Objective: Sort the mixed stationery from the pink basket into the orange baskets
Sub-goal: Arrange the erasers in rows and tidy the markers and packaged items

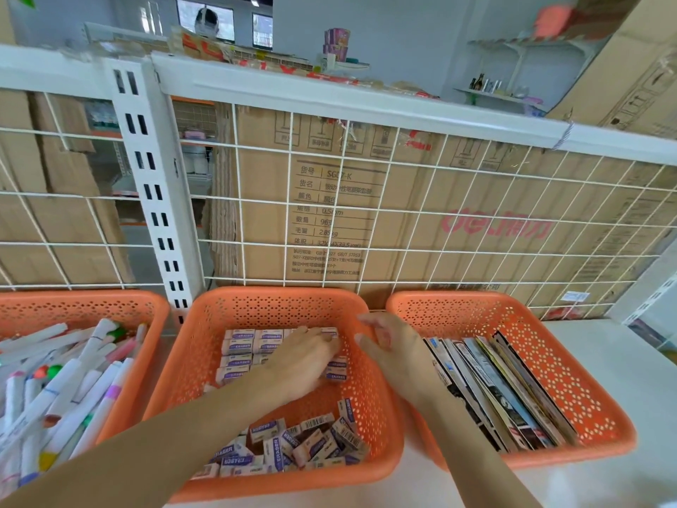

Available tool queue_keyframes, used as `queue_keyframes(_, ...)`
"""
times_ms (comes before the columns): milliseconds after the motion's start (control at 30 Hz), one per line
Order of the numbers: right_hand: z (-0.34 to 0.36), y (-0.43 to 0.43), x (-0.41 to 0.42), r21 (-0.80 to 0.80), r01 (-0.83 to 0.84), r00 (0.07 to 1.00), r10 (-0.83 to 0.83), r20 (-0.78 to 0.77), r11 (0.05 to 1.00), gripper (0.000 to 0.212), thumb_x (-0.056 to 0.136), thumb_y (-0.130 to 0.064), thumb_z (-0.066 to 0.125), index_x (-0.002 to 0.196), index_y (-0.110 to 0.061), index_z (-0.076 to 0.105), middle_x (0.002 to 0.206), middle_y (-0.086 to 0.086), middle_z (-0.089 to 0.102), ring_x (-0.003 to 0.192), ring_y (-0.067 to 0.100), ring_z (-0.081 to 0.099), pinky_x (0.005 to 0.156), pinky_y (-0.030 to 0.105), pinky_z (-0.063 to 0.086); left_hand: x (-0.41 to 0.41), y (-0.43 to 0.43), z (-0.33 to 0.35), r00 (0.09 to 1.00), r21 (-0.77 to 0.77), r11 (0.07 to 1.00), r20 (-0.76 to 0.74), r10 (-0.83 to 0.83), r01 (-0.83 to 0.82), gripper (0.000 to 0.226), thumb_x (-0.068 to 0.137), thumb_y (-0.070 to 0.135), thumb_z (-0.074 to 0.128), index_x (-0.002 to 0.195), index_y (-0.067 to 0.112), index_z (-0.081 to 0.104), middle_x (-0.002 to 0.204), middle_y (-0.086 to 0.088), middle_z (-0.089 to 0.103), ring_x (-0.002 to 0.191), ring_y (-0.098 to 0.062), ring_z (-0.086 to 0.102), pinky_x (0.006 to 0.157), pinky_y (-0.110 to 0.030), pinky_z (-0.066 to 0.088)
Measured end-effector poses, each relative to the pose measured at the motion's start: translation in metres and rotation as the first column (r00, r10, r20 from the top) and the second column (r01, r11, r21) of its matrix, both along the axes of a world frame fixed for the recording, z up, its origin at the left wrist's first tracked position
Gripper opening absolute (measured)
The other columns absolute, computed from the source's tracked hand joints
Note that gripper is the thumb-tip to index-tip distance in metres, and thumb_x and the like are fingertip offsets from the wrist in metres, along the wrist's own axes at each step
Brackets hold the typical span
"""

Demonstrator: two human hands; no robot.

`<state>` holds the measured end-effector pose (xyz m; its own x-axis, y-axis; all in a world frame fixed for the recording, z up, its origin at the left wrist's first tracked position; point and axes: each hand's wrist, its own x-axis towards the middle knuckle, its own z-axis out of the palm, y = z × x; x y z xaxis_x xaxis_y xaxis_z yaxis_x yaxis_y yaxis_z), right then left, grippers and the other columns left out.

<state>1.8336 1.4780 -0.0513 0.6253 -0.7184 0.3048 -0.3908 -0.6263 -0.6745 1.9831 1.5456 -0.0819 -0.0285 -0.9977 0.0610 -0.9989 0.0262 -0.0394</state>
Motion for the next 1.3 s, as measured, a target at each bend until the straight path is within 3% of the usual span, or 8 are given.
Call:
queue_keyframes(200, 0.0, 0.002, 0.002, 0.003, 0.003, 1.0, -0.003, 0.012, 1.0, 0.025, 0.086, -0.016, 0.065, 0.111, -0.016, 0.065, 0.075, -0.025, 0.043, 0.068, -0.012, 0.047, 0.067, 0.008, 0.034, -0.001, -0.002, -0.006, 0.996, -0.007, 1.0, 0.094, 0.008, -0.007, 0.04, 0.087, 0.021, 0.06, 0.124, 0.011, 0.048, 0.123, -0.007, 0.052, 0.116, -0.024, 0.044, 0.097, -0.034, 0.03)
queue_keyframes(300, 0.0, 0.002, 0.003, 0.007, -0.009, 1.0, 0.009, 0.026, 1.0, 0.025, 0.086, -0.018, 0.065, 0.111, -0.018, 0.065, 0.088, -0.025, 0.05, 0.073, -0.01, 0.047, 0.076, 0.013, 0.035, 0.001, -0.004, -0.008, 0.997, -0.002, 0.998, 0.032, -0.065, 0.065, 0.049, 0.086, 0.028, 0.062, 0.13, 0.016, 0.046, 0.131, -0.007, 0.046, 0.123, -0.025, 0.04, 0.103, -0.035, 0.028)
queue_keyframes(433, -0.001, 0.004, 0.002, 0.025, -0.016, 1.0, 0.015, 0.017, 1.0, 0.026, 0.087, -0.02, 0.064, 0.113, -0.02, 0.064, 0.099, -0.016, 0.057, 0.082, -0.008, 0.046, 0.081, 0.016, 0.038, 0.005, -0.011, -0.01, 0.986, 0.029, 0.986, -0.014, -0.165, 0.166, 0.038, 0.087, 0.029, 0.06, 0.123, 0.021, 0.055, 0.127, -0.007, 0.047, 0.123, -0.026, 0.041, 0.106, -0.036, 0.031)
queue_keyframes(567, -0.002, 0.004, 0.0, 0.021, -0.017, 1.0, 0.017, -0.005, 1.0, 0.027, 0.088, -0.022, 0.064, 0.115, -0.02, 0.063, 0.099, -0.017, 0.055, 0.086, -0.007, 0.048, 0.082, 0.013, 0.039, 0.011, -0.009, -0.01, 0.986, 0.027, 0.986, -0.025, -0.165, 0.166, 0.036, 0.089, 0.031, 0.056, 0.124, 0.021, 0.054, 0.124, -0.006, 0.047, 0.118, -0.024, 0.043, 0.1, -0.034, 0.032)
queue_keyframes(700, -0.001, 0.004, 0.0, 0.033, -0.019, 0.999, 0.02, -0.038, 0.999, 0.029, 0.089, -0.024, 0.061, 0.118, -0.021, 0.062, 0.115, -0.01, 0.058, 0.108, 0.005, 0.052, 0.096, 0.024, 0.042, 0.018, 0.0, -0.003, 0.987, 0.044, 0.987, -0.057, -0.15, 0.153, 0.056, 0.086, 0.026, 0.062, 0.137, 0.02, 0.04, 0.127, -0.002, 0.042, 0.118, -0.019, 0.041, 0.098, -0.029, 0.03)
queue_keyframes(1000, -0.002, 0.008, 0.0, 0.015, -0.022, 0.997, 0.024, -0.076, 1.0, 0.028, 0.09, -0.025, 0.061, 0.118, -0.022, 0.061, 0.111, -0.015, 0.054, 0.112, 0.011, 0.052, 0.099, 0.035, 0.043, 0.034, 0.018, 0.0, 0.992, 0.094, 0.995, -0.122, -0.032, 0.044, 0.057, 0.086, 0.021, 0.063, 0.136, 0.019, 0.038, 0.124, 0.001, 0.046, 0.117, -0.014, 0.047, 0.091, -0.026, 0.039)
queue_keyframes(1200, -0.002, 0.012, -0.003, -0.033, -0.04, 0.996, 0.038, -0.075, 0.999, 0.028, 0.09, -0.022, 0.06, 0.118, -0.019, 0.061, 0.11, -0.014, 0.051, 0.107, 0.008, 0.053, 0.094, 0.025, 0.044, 0.027, 0.022, 0.007, 0.963, 0.103, 0.993, -0.27, -0.029, 0.059, 0.039, 0.087, 0.033, 0.062, 0.122, 0.019, 0.052, 0.115, 0.005, 0.05, 0.102, -0.008, 0.049, 0.085, -0.02, 0.037)
queue_keyframes(1300, -0.006, 0.013, -0.004, -0.065, -0.031, 0.998, 0.027, -0.059, 0.997, 0.029, 0.089, -0.02, 0.062, 0.118, -0.017, 0.061, 0.11, -0.014, 0.05, 0.106, 0.006, 0.051, 0.088, 0.009, 0.036, 0.016, 0.027, 0.009, 0.909, 0.258, 0.958, -0.417, -0.005, 0.123, 0.027, 0.087, 0.032, 0.063, 0.109, 0.018, 0.062, 0.103, 0.006, 0.058, 0.088, -0.007, 0.053, 0.079, -0.02, 0.045)
